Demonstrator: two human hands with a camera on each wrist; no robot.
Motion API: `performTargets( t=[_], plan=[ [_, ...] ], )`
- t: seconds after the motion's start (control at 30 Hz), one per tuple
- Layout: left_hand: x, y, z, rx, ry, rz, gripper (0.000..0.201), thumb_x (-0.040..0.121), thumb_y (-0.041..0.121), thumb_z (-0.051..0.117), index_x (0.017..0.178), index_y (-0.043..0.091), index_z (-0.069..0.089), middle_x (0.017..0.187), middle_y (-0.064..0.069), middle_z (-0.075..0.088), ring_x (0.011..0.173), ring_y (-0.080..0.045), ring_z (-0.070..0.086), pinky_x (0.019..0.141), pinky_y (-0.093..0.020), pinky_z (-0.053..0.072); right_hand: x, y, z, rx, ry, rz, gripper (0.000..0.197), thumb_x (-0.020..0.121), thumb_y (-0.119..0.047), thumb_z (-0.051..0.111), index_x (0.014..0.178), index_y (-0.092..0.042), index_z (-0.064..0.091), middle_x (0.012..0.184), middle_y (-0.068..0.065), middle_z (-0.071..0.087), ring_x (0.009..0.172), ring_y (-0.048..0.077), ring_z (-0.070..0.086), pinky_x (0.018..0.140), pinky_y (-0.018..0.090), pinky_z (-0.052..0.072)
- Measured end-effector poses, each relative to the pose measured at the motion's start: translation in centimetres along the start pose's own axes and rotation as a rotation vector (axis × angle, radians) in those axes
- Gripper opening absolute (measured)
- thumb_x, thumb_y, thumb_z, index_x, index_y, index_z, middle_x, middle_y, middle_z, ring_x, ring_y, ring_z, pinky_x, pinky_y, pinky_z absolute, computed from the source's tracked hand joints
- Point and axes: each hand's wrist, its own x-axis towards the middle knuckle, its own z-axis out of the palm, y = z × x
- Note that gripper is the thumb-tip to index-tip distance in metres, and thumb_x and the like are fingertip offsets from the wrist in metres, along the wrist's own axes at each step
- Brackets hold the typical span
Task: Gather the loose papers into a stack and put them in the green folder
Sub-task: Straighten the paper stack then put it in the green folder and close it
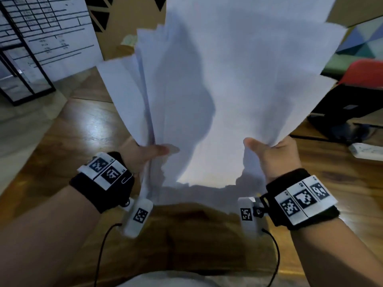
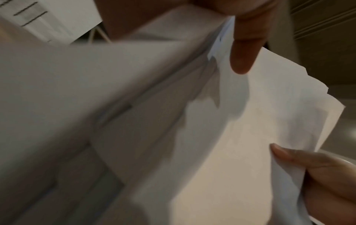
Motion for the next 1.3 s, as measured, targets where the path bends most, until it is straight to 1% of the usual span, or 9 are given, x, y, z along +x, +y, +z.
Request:
performTargets(
  t=[0.17,0.33,0.57,0.67,0.77,0.87,0.97,1.1,1.3],
  plan=[
    [-0.5,1.5,0.5,-0.030,0.015,0.090,0.049,0.034,0.024,0.070,0.082,0.017,0.065,0.080,-0.002,0.070,0.083,-0.028,0.064,0.080,-0.042,0.053,-0.5,-0.4,0.7,0.155,-0.036,0.011,0.027,0.077,-0.005,0.072,0.103,-0.006,0.064,0.085,0.000,0.069,0.072,0.009,0.068,0.064,0.022,0.055],
    [-1.5,0.7,0.9,0.006,-0.029,0.107,0.037,0.060,-0.008,0.076,0.087,0.013,0.059,0.058,0.018,0.071,0.060,0.007,0.066,0.053,-0.009,0.050,-0.3,0.9,0.8,0.210,-0.070,0.013,0.033,0.077,-0.001,0.070,0.106,-0.014,0.062,0.087,-0.010,0.066,0.073,-0.001,0.063,0.058,0.004,0.050],
    [-0.4,0.8,-0.3,0.007,-0.033,0.104,0.083,0.018,0.043,0.091,0.093,0.016,0.067,0.084,0.004,0.076,0.081,-0.013,0.072,0.066,-0.025,0.057,0.8,0.0,0.0,0.265,-0.229,-0.040,0.040,0.062,-0.001,0.074,0.097,-0.017,0.063,0.079,-0.014,0.075,0.078,0.003,0.071,0.065,0.016,0.053],
    [0.4,1.9,0.7,0.126,0.066,0.067,0.050,0.033,0.037,0.084,0.078,0.027,0.066,0.080,0.008,0.072,0.087,-0.021,0.068,0.079,-0.034,0.056,1.1,0.0,1.2,0.265,-0.247,-0.035,0.030,0.069,0.001,0.074,0.090,-0.019,0.066,0.074,-0.016,0.074,0.073,-0.001,0.070,0.063,0.011,0.051],
    [0.8,3.0,0.7,0.016,0.194,0.170,0.019,0.046,0.023,0.078,0.064,0.024,0.070,0.060,0.015,0.072,0.072,-0.014,0.068,0.071,-0.029,0.058,0.6,-1.1,1.6,0.396,-0.195,-0.062,0.029,0.065,-0.010,0.077,0.090,-0.017,0.066,0.074,-0.012,0.075,0.073,0.003,0.070,0.065,0.015,0.055],
    [0.7,2.8,-0.6,-0.122,0.142,0.266,0.047,0.032,0.035,0.091,0.076,0.027,0.075,0.077,0.007,0.076,0.078,-0.018,0.071,0.076,-0.041,0.058,-0.2,-1.2,1.4,0.505,-0.173,-0.116,0.050,0.049,-0.022,0.078,0.095,-0.014,0.062,0.077,-0.010,0.075,0.077,0.009,0.071,0.068,0.023,0.057],
    [0.4,1.4,-0.7,-0.033,0.097,0.166,0.071,0.028,0.046,0.091,0.091,0.021,0.069,0.094,-0.004,0.074,0.093,-0.029,0.067,0.081,-0.043,0.056,-0.9,0.5,2.1,0.414,-0.147,-0.113,0.050,0.058,-0.008,0.075,0.105,-0.014,0.058,0.083,-0.013,0.074,0.080,0.000,0.070,0.066,0.015,0.054],
    [-0.4,0.0,0.6,0.165,0.192,0.059,0.037,0.063,0.012,0.082,0.095,0.020,0.063,0.079,0.010,0.064,0.076,-0.009,0.060,0.052,-0.006,0.049,-0.5,2.3,2.7,0.219,-0.094,-0.019,0.026,0.075,-0.005,0.072,0.089,-0.024,0.062,0.084,-0.012,0.067,0.074,0.002,0.067,0.070,0.017,0.054],
    [-0.8,2.0,-0.8,0.063,0.118,0.082,0.038,0.044,0.021,0.090,0.074,0.023,0.067,0.063,0.015,0.073,0.067,-0.003,0.069,0.056,-0.016,0.054,0.5,0.6,-0.3,0.300,-0.336,-0.053,0.036,0.067,0.006,0.075,0.096,-0.013,0.064,0.083,-0.012,0.076,0.080,0.002,0.071,0.067,0.017,0.057]
  ],
)
